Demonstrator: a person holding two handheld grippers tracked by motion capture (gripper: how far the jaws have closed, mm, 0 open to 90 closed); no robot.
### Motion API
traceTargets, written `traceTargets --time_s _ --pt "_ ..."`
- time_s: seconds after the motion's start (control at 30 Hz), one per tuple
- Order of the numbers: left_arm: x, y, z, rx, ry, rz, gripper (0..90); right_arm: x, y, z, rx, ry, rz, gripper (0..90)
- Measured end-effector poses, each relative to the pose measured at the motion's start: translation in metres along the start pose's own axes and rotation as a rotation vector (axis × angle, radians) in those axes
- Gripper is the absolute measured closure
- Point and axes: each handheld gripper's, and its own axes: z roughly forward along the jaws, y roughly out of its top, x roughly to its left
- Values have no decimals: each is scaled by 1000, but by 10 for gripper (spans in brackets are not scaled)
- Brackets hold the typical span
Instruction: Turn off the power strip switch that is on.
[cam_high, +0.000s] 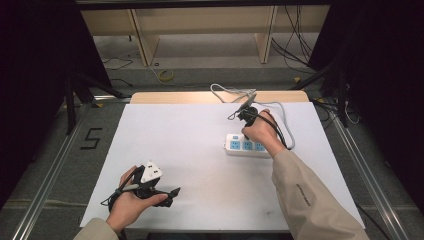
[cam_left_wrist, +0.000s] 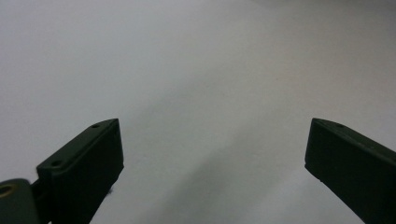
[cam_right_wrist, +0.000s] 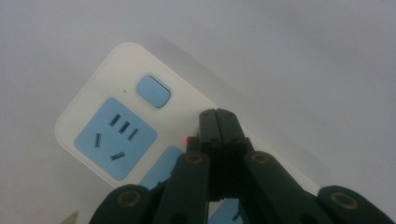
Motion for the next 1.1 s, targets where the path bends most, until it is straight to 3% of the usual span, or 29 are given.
traceTargets --time_s 1.1 --pt "0 0 0 2 4 -3 38 1 -1 -3 -24 -5 -1 900"
